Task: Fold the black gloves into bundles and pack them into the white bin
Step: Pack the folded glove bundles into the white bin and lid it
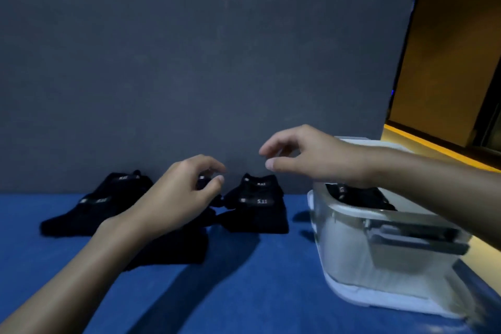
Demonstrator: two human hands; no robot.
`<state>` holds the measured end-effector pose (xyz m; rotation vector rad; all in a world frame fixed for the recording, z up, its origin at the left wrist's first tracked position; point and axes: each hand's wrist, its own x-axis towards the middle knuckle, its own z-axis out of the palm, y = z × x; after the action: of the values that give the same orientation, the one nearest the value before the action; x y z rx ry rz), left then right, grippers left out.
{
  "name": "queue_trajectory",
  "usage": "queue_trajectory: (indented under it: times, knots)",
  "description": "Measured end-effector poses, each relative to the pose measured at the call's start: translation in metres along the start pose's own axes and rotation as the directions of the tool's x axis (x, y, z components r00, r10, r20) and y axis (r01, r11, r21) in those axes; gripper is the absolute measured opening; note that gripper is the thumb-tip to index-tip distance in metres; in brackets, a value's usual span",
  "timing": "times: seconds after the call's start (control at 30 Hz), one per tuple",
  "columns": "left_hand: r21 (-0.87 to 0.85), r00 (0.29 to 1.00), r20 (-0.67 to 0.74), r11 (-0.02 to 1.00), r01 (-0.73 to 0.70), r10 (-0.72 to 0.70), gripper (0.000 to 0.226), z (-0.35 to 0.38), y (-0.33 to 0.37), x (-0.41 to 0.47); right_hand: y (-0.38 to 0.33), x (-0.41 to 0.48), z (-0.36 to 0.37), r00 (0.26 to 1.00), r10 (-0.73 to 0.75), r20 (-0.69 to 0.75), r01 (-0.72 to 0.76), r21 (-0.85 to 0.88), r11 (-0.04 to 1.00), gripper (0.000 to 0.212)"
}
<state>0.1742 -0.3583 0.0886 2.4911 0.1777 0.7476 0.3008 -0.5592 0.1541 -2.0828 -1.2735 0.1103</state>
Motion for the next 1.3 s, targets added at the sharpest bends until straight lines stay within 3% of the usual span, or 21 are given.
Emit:
queue_trajectory:
  times: [0.2, 0.47, 0.63, 0.77, 0.97, 1.3]
  knots:
    - [0.175, 0.979, -0.078, 0.964, 0.201, -0.190, 0.018, -0.020, -0.063, -0.042, -0.017, 0.018, 0.087, 0.996, -0.007, 0.091, -0.004, 0.128, 0.992, 0.018]
    - [0.213, 0.952, 0.030, 0.933, 0.291, -0.303, 0.027, -0.020, -0.098, -0.066, 0.005, 0.030, 0.174, 0.965, 0.211, 0.157, -0.233, 0.140, 0.962, 0.049]
    - [0.142, 0.947, 0.083, 0.944, 0.297, -0.310, 0.017, -0.012, -0.103, -0.067, 0.010, 0.036, 0.197, 0.947, 0.291, 0.138, -0.314, 0.201, 0.928, 0.054]
    - [0.108, 0.938, 0.068, 0.937, 0.333, -0.341, 0.009, -0.006, -0.106, -0.065, 0.010, 0.037, 0.199, 0.936, 0.331, 0.117, -0.350, 0.230, 0.908, 0.038]
    - [0.010, 0.909, 0.114, 0.915, 0.402, -0.401, 0.020, -0.003, -0.110, -0.061, 0.013, 0.033, 0.199, 0.954, 0.280, 0.104, -0.298, 0.274, 0.914, 0.018]
    - [-0.338, 0.858, 0.129, 0.791, 0.510, -0.498, 0.030, -0.006, -0.097, -0.064, 0.008, 0.017, 0.186, 0.942, 0.270, 0.200, -0.326, 0.347, 0.880, 0.036]
